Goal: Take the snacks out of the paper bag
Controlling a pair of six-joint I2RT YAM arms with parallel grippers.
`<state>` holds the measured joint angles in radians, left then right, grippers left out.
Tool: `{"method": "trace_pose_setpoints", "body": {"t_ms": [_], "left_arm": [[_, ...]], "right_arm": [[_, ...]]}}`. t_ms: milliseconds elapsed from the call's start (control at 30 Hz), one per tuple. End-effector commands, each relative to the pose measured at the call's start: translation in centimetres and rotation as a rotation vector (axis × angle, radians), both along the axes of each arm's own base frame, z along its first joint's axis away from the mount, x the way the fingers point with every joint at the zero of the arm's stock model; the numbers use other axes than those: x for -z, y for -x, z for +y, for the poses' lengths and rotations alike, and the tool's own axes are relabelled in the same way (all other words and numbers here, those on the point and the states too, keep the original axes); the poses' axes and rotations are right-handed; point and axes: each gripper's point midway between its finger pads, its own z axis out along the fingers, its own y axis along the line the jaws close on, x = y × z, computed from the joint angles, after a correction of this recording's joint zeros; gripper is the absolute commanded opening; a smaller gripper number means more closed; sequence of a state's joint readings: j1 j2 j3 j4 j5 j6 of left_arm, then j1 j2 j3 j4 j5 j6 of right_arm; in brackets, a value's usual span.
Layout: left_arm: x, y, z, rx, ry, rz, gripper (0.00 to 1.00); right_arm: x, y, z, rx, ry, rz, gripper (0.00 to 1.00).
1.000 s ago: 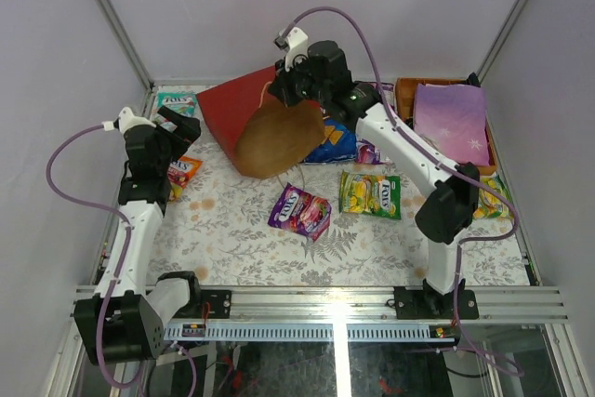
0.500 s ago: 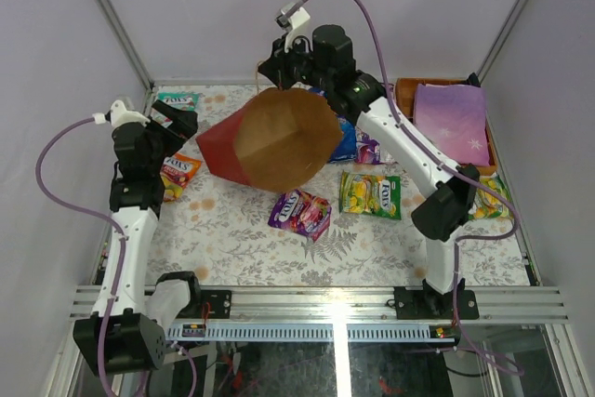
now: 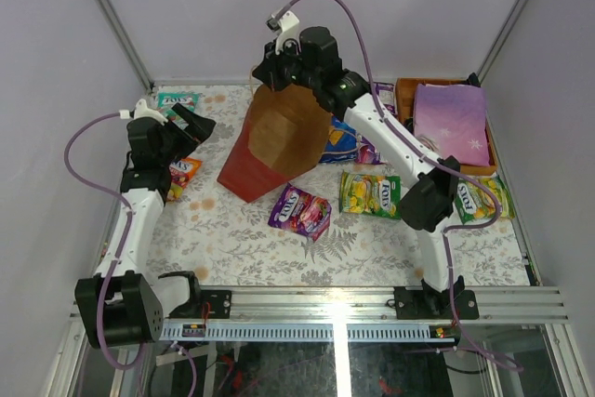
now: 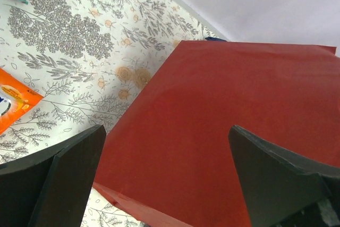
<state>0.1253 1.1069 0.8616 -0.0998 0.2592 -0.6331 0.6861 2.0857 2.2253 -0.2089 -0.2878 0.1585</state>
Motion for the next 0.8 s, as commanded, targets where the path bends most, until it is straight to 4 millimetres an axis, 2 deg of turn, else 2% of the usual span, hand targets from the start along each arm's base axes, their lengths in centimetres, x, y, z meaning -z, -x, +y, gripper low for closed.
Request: {"method": "trace_pose_setpoints", "body": {"t_ms": [0, 133, 367, 400, 433, 467, 567, 600, 633, 767], "left_arm": [[0.0, -0.9, -0.3, 0.022, 0.02, -0.047, 1.0], [0.7, -1.2, -0.3, 0.024, 0.029, -0.034, 1.0], [2.7, -1.8, 0.0, 0.006, 0.041, -0.002, 1.0], [3.1, -1.9, 0.0, 0.003, 0.043, 0.008, 1.0], [3.4, -2.0, 0.1, 0.001, 0.044, 0.015, 1.0], [3.6, -2.0, 0.1, 0.0, 0.044, 0.02, 1.0], [3.8, -2.1, 0.1, -0.003, 0.043, 0.024, 1.0], [3.8, -2.1, 0.1, -0.004, 0.043, 0.024, 1.0], [3.8, -2.0, 0.2, -0.006, 0.041, 0.025, 1.0], [4.0, -2.0, 0.4, -0.015, 0.032, 0.031, 1.0]], "right_arm": [[-2.8, -0.2, 0.9, -0.037, -0.072, -0.041, 0.01], [-1.3, -0.3, 2.1, -0.072, -0.09, 0.016, 0.05], [-1.0, 0.7, 3.9, -0.149, -0.14, 0.074, 0.15], [-1.0, 1.0, 4.0, -0.164, -0.135, 0.072, 0.18], [-1.1, 1.3, 4.2, -0.179, -0.128, 0.068, 0.25], [-1.1, 1.6, 4.2, -0.186, -0.118, 0.064, 0.38], [-2.3, 2.1, 3.3, -0.172, -0.099, 0.027, 0.84], [-3.0, 2.2, 2.8, -0.154, -0.096, 0.007, 0.96], [-4.1, 2.4, 2.1, -0.134, -0.097, -0.024, 1.0], [-8.3, 3.5, -0.9, -0.055, -0.1, -0.135, 0.99]]}}
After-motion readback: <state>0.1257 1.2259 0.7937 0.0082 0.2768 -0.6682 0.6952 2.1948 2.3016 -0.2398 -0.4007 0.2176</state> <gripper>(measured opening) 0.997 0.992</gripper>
